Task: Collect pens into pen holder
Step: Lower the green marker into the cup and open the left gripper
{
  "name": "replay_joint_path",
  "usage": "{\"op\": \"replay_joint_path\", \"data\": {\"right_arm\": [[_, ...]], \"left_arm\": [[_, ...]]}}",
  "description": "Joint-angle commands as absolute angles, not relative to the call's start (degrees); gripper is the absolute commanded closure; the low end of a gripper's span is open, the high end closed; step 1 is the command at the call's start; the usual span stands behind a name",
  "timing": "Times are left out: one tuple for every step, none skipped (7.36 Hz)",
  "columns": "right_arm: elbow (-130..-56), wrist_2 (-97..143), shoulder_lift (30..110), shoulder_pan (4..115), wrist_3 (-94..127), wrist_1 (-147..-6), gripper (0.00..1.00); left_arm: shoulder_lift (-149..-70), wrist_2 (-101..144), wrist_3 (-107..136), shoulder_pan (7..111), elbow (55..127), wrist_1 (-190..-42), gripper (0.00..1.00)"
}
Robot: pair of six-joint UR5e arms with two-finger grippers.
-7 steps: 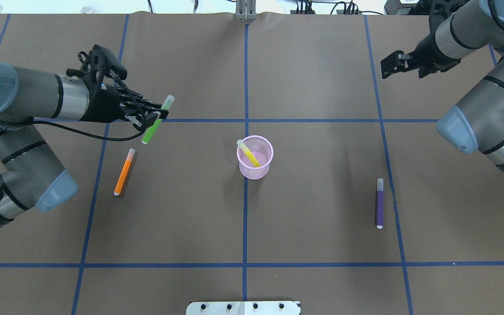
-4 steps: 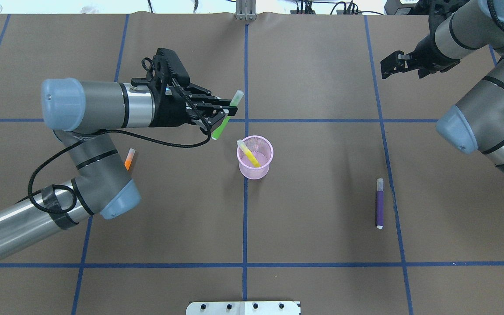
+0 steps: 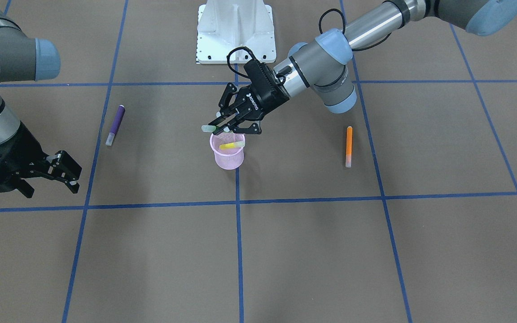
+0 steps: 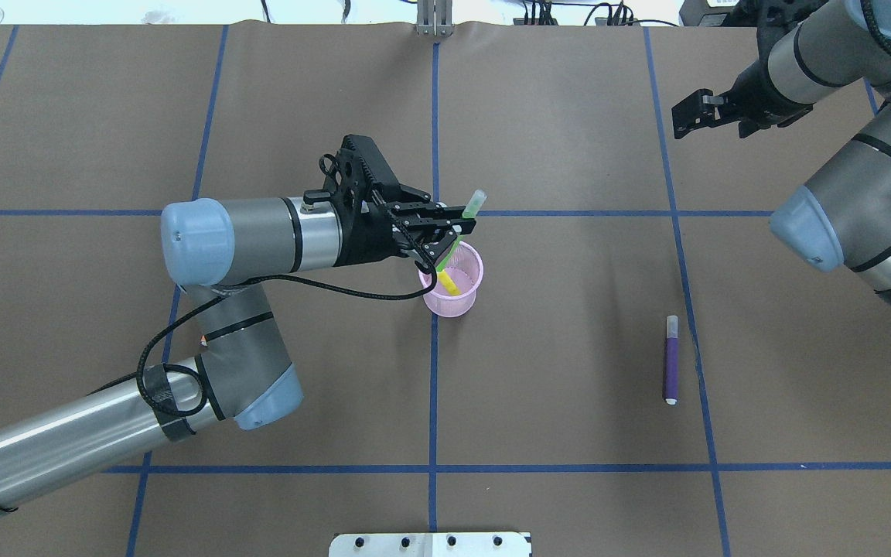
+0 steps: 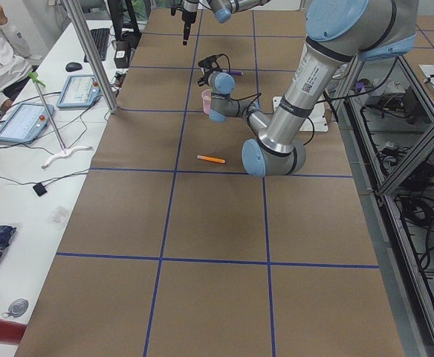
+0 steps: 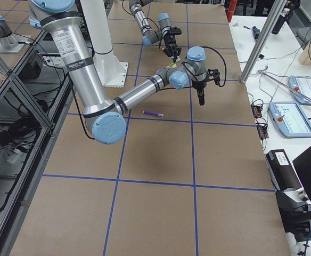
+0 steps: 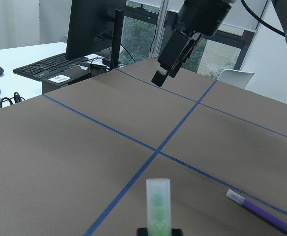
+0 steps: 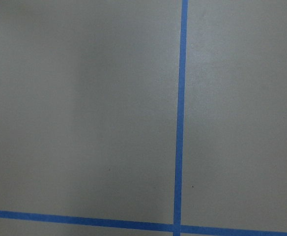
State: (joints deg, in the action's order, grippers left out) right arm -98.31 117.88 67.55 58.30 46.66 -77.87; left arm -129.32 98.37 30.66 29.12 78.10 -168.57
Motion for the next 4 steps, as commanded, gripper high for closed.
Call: {"op": "replay_joint_path", "data": {"right_arm": [[-98.26,117.86,67.33,58.27,46.67,-77.87,0.0],[-98.26,117.86,67.32,58.27,46.67,-77.87,0.0],[-98.26,117.86,67.24,58.27,46.58,-77.78,0.0],[-98.26,117.86,67.24,58.27,46.67,-77.78,0.0]], "left_arm": [[-129.81,97.65,30.59,28.65,77.26,-168.93,1.0],[-130.25,96.52,30.67,28.65,77.26,-168.93,1.0],[-130.6,96.42,30.59,28.74,76.99,-168.93,1.0],[-130.61,96.42,30.5,28.83,76.91,-168.93,0.86]]}}
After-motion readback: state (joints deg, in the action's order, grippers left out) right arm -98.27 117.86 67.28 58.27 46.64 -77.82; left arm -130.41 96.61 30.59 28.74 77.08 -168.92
